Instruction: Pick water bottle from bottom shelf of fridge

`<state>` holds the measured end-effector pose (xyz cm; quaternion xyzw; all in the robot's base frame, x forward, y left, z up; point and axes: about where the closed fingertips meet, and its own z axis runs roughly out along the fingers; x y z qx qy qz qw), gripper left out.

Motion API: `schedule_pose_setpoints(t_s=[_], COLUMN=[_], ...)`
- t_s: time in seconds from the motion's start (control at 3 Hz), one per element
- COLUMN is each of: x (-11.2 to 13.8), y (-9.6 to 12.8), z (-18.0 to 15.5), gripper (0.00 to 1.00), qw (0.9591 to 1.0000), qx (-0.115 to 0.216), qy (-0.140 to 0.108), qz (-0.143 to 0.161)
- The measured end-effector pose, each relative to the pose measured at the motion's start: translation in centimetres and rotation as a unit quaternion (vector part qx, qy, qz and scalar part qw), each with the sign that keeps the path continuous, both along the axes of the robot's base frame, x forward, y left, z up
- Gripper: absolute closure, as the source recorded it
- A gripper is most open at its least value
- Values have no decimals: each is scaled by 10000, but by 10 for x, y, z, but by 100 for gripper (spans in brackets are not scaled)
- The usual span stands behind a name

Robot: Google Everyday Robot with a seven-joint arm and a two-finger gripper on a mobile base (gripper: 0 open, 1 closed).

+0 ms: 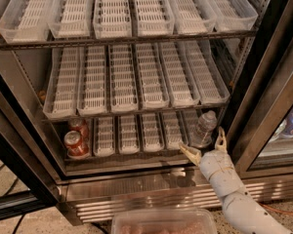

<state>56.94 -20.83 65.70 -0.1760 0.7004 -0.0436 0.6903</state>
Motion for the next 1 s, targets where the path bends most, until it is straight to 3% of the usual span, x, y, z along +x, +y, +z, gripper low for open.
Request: schedule_pose_setpoints(t_s=[1.0], x=[9], y=[-13], z=[-1], gripper=[24], qw=[9989], qx=[3], qy=[-231], qz=[-409])
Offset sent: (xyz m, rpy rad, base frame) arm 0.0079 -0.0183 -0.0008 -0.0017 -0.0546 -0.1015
